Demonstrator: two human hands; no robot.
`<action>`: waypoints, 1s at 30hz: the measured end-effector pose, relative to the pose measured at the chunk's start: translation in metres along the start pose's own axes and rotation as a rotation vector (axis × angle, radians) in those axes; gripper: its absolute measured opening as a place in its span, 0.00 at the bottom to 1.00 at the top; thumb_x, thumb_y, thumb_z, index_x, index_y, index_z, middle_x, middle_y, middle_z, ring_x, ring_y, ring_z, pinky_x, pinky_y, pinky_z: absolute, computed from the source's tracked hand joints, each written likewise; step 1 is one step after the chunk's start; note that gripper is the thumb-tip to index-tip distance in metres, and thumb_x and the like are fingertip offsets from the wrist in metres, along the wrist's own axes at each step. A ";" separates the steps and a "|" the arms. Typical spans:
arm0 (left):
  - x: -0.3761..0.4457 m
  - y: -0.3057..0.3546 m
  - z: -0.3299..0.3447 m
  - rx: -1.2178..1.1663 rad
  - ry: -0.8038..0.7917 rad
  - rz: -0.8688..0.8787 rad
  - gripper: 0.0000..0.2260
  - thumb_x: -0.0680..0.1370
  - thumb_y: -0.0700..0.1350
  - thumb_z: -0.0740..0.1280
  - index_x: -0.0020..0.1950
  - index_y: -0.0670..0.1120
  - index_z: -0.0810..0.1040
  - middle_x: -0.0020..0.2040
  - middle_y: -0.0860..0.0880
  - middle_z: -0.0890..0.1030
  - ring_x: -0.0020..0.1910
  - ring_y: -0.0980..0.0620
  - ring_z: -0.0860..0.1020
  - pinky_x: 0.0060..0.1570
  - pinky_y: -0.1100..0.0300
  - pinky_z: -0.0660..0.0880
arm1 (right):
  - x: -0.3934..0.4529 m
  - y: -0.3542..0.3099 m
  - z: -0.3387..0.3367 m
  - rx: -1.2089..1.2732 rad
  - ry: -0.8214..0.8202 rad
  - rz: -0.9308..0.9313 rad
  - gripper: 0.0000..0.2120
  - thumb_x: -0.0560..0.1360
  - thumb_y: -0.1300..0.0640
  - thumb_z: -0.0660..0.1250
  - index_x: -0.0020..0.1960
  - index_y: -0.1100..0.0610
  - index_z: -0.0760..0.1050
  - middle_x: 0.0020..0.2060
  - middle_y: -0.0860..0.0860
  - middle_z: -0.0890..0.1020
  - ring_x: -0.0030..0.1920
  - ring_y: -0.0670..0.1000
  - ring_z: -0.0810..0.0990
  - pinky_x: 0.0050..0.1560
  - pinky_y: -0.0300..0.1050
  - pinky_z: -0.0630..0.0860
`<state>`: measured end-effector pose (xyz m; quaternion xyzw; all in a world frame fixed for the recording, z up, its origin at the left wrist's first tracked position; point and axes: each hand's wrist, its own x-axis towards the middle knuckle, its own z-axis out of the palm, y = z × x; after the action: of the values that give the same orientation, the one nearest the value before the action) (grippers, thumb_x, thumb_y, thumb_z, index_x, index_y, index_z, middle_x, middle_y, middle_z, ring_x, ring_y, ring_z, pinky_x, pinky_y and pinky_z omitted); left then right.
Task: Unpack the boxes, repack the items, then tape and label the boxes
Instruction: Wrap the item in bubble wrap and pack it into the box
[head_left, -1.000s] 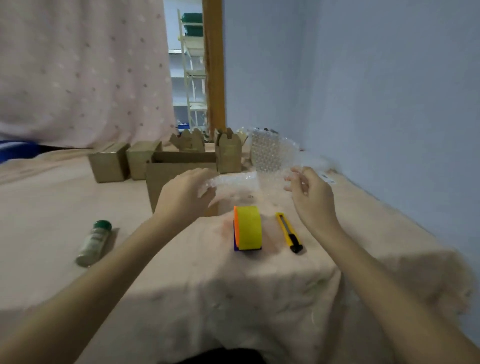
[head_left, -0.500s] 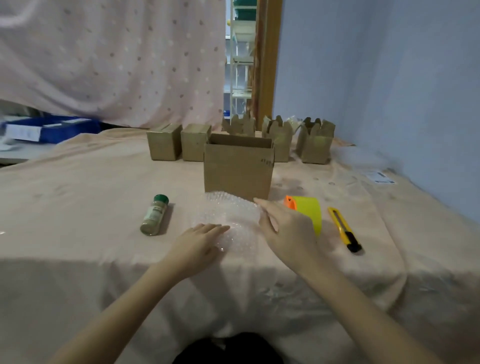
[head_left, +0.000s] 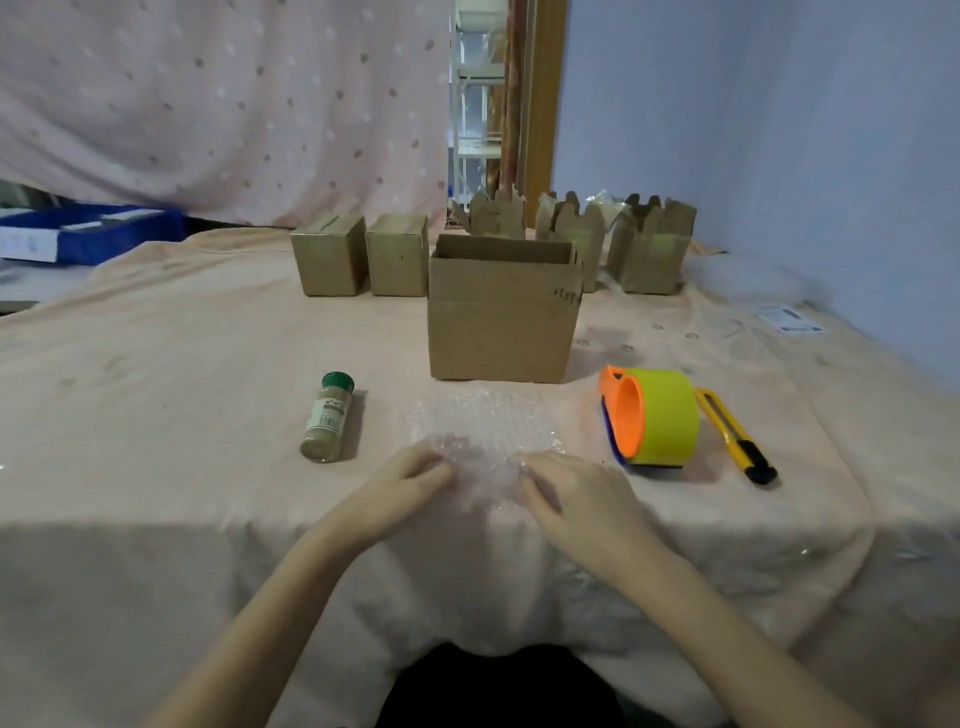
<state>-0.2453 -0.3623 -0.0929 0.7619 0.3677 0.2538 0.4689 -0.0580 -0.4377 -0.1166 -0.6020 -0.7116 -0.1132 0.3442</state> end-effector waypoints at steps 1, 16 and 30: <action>0.006 0.004 -0.003 -0.038 0.078 -0.046 0.10 0.73 0.43 0.60 0.50 0.48 0.79 0.48 0.56 0.80 0.49 0.62 0.76 0.42 0.77 0.69 | 0.004 0.000 -0.003 -0.011 0.032 0.014 0.16 0.75 0.51 0.54 0.48 0.51 0.80 0.42 0.45 0.84 0.40 0.51 0.82 0.32 0.40 0.72; 0.023 0.025 -0.028 -0.400 0.181 -0.126 0.09 0.79 0.35 0.63 0.58 0.38 0.76 0.47 0.41 0.84 0.41 0.45 0.84 0.41 0.56 0.81 | 0.038 0.006 -0.023 0.411 -0.120 0.371 0.35 0.73 0.36 0.65 0.73 0.53 0.65 0.71 0.44 0.67 0.71 0.42 0.65 0.71 0.47 0.64; 0.013 0.030 -0.039 -0.173 0.466 0.297 0.05 0.74 0.31 0.69 0.44 0.38 0.82 0.34 0.56 0.81 0.28 0.65 0.75 0.28 0.77 0.66 | 0.055 0.002 -0.021 0.878 0.246 0.170 0.14 0.73 0.68 0.70 0.42 0.48 0.82 0.42 0.44 0.85 0.50 0.46 0.84 0.54 0.37 0.76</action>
<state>-0.2566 -0.3404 -0.0486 0.6856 0.3270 0.5184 0.3928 -0.0507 -0.4066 -0.0670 -0.4375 -0.5943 0.1569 0.6564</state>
